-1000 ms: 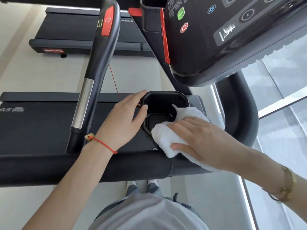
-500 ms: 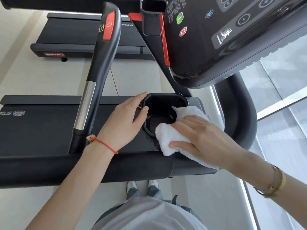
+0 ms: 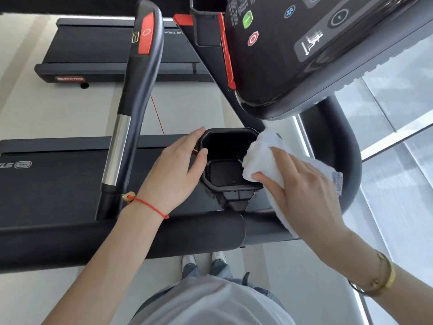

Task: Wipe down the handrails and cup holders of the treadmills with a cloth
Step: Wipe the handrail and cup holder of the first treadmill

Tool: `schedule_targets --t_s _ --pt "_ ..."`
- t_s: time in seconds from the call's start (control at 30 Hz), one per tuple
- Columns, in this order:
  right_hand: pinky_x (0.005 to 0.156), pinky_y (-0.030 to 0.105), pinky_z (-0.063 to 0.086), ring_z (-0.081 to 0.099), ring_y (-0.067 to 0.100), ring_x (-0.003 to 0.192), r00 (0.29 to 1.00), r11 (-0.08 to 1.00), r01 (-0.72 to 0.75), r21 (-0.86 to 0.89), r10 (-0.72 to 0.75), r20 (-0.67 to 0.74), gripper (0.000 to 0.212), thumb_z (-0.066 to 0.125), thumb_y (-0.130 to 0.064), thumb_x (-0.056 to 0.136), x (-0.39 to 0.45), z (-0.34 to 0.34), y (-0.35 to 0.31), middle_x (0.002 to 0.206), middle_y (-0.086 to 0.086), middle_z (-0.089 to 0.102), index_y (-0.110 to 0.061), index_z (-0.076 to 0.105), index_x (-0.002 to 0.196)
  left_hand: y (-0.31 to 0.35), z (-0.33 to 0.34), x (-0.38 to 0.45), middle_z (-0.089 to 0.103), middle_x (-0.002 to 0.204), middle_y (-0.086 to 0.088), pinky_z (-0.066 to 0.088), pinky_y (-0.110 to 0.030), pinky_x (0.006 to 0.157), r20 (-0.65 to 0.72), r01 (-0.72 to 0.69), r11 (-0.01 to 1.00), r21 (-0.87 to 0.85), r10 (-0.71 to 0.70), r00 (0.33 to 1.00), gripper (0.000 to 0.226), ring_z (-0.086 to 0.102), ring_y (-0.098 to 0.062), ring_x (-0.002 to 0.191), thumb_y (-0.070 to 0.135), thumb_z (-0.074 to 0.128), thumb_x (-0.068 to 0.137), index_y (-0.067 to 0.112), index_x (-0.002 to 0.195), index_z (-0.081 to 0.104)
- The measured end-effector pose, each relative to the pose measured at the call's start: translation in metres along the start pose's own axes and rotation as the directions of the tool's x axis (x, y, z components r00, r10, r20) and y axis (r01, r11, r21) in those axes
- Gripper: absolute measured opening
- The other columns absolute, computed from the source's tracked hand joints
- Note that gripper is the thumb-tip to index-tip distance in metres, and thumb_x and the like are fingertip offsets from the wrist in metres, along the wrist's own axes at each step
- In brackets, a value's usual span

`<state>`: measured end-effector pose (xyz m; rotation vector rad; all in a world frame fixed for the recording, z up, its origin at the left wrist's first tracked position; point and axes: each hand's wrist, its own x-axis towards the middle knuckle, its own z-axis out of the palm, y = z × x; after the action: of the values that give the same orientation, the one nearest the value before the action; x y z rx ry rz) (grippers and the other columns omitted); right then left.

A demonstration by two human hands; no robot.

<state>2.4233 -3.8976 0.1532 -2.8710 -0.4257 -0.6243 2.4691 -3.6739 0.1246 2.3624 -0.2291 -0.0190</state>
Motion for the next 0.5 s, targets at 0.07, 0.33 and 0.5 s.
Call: schedule_targets --t_s 0.07,0.33,0.5 --pt "0.052 0.019 0.029 0.059 0.020 0.057 0.998 0.998 -0.040 0.043 0.038 0.043 0.039 0.066 -0.035 0.090 -0.002 -0.002 -0.006 0.090 0.006 0.071 -0.002 0.064 0.110 0.000 0.000 0.000 0.054 0.138 0.004 0.046 -0.037 0.105 -0.002 -0.001 1.000 0.000 0.001 1.000 0.049 0.055 -0.015 0.119 0.033 0.040 0.101 0.026 0.150 0.036" --pt "0.074 0.023 0.050 0.067 0.018 0.106 0.999 0.964 -0.008 0.267 -0.004 0.046 0.040 0.063 -0.028 0.089 -0.014 -0.004 0.003 0.128 0.002 0.064 -0.006 0.063 0.123 0.000 0.001 0.001 0.056 0.134 0.005 0.047 -0.036 0.103 -0.011 -0.001 1.000 0.010 0.001 1.000 0.049 0.057 -0.015 0.115 0.032 0.041 0.101 0.026 0.149 0.037" --pt "0.057 0.021 0.037 0.042 0.013 0.060 0.989 0.930 -0.147 0.337 0.141 0.044 0.033 0.062 -0.040 0.092 -0.005 -0.005 0.007 0.069 -0.009 0.054 -0.008 0.067 0.101 0.001 0.001 0.001 0.057 0.131 0.005 0.047 -0.033 0.102 -0.013 -0.004 1.000 0.013 0.004 1.000 0.049 0.056 -0.013 0.112 0.033 0.041 0.101 0.026 0.149 0.037"
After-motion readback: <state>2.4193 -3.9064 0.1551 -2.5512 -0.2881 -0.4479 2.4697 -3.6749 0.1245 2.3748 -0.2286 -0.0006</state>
